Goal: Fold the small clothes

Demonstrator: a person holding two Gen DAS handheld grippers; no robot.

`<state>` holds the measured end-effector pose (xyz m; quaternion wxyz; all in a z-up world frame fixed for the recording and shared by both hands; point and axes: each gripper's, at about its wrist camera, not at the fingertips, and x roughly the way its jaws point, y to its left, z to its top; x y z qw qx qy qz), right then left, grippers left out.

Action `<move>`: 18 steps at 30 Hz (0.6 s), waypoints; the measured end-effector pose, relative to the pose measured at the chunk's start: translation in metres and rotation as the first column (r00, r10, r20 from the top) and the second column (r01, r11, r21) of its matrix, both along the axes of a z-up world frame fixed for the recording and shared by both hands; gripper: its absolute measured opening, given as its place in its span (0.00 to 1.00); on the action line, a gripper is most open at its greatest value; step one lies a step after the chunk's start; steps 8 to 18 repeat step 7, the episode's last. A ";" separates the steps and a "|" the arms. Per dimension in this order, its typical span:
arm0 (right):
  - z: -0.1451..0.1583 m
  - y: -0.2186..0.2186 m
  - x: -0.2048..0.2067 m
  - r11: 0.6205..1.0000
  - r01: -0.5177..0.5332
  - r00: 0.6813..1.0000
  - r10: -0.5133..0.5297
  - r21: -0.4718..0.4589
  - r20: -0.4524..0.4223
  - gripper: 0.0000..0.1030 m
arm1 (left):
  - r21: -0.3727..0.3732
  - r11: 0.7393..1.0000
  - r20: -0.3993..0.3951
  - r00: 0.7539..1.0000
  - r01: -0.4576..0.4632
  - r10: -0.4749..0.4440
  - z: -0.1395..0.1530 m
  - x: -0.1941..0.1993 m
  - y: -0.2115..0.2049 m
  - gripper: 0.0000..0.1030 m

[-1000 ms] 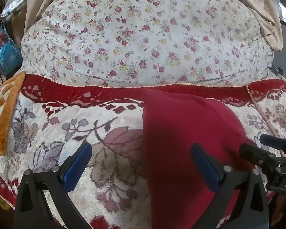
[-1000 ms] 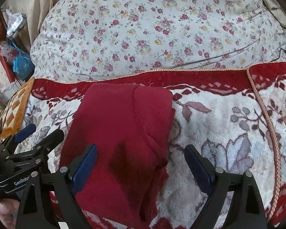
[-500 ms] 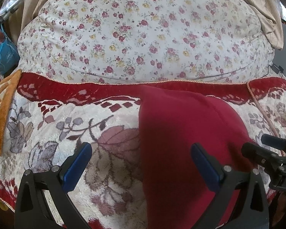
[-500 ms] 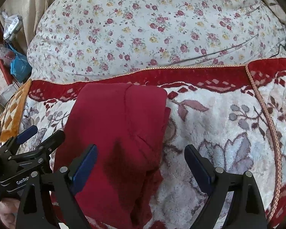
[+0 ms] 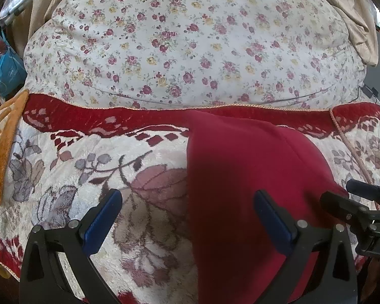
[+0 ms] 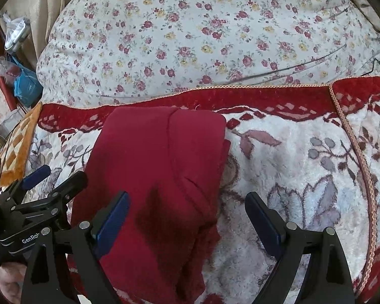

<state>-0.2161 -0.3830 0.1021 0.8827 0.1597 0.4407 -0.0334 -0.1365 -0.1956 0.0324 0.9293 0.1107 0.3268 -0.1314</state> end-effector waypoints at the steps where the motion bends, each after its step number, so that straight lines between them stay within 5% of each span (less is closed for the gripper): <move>1: 0.000 0.000 0.000 1.000 0.000 1.000 0.000 -0.001 0.002 0.92 | -0.001 1.000 0.003 1.000 0.002 -0.002 0.000 0.000 0.000 1.00; 18: -0.001 -0.003 0.001 1.000 0.000 1.000 0.000 -0.003 -0.004 0.92 | -0.001 1.000 0.015 1.000 0.015 -0.015 -0.003 0.000 -0.001 1.00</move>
